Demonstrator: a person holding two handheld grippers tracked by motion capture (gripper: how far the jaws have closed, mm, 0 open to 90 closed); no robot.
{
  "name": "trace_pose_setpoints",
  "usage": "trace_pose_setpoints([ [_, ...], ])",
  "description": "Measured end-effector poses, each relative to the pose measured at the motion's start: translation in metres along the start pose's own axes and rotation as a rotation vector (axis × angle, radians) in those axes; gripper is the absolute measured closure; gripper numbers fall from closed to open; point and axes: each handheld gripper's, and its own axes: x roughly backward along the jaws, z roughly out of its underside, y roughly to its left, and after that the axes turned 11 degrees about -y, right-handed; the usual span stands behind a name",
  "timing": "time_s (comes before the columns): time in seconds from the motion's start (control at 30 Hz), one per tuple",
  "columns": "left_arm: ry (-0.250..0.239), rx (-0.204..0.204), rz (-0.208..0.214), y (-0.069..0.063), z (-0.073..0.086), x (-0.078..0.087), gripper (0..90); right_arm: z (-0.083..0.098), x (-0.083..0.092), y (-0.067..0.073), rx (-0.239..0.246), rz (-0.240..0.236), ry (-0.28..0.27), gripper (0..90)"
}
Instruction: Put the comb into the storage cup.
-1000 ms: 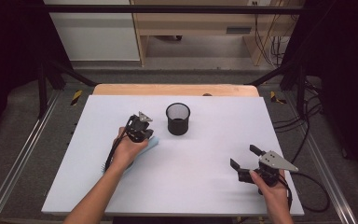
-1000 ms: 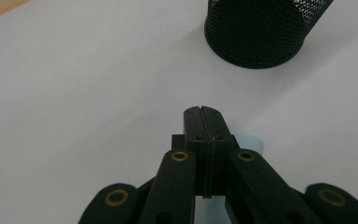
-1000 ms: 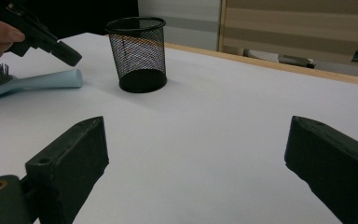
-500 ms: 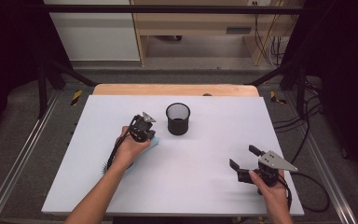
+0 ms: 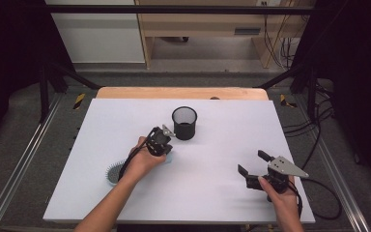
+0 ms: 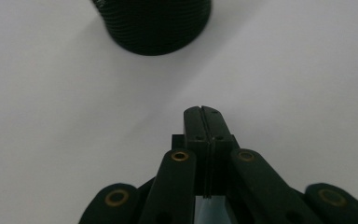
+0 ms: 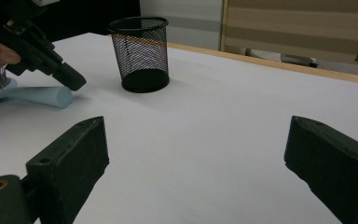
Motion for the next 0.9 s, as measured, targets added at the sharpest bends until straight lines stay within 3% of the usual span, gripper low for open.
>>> trace_pose_setpoints([
  [0.33,-0.027,0.0,-0.013,-0.019,0.018,0.012,90.0,0.0,0.001,0.002,0.0,-0.003,0.002,6.3],
  [0.4,-0.059,0.04,-0.005,-0.021,0.025,0.02,90.0,0.0,0.001,0.002,-0.001,-0.002,0.003,6.3],
  [0.63,-0.082,0.087,0.016,-0.025,0.035,0.027,90.0,0.0,0.0,0.002,0.002,-0.006,0.007,6.3],
  [0.9,-0.093,0.093,0.048,-0.035,0.043,0.032,90.0,0.0,0.001,0.005,-0.012,-0.014,0.01,6.3],
])
